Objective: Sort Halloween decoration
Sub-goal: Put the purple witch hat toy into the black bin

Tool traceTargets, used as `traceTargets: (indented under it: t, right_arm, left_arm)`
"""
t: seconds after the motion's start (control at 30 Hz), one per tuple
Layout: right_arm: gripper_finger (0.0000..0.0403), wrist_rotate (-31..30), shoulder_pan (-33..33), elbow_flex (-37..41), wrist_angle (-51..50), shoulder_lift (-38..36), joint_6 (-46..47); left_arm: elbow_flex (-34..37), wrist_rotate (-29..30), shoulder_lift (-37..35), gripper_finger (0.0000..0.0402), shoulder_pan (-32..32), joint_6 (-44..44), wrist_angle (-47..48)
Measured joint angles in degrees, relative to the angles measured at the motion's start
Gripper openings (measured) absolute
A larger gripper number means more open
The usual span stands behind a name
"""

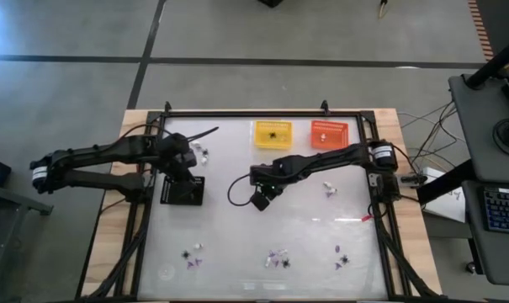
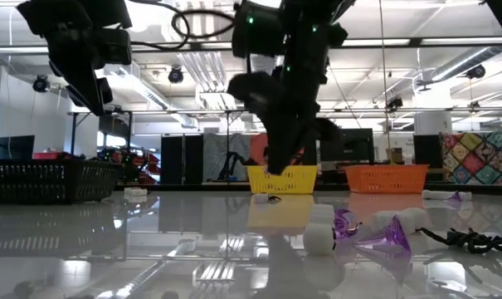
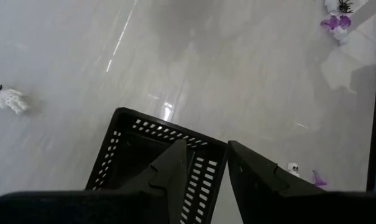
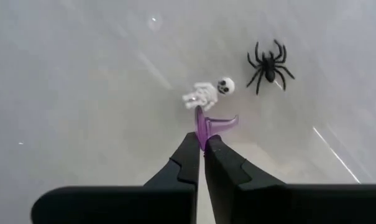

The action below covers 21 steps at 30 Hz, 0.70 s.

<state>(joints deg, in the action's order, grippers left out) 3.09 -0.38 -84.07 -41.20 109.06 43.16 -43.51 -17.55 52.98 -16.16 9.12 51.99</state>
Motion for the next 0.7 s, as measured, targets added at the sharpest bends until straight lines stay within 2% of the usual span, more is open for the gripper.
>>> traceTargets:
  t: [0.13,0.47,0.7]
  right_arm:
    - [0.0009,-0.04,-0.13,0.00,4.81,-1.02,0.28]
    - [0.0009,3.45,-1.84,0.00,30.75,-1.05,-0.12]
    - [0.0009,3.58,-3.00,-0.04,41.58,-1.05,-0.13]
  left_arm:
    - [0.00,0.30,-1.77,0.0100,0.00,0.64,0.15]
    - [0.00,0.58,-7.85,0.0100,0.00,4.05,-0.16]
    - [0.00,2.66,-11.31,0.0100,0.00,7.33,-1.00]
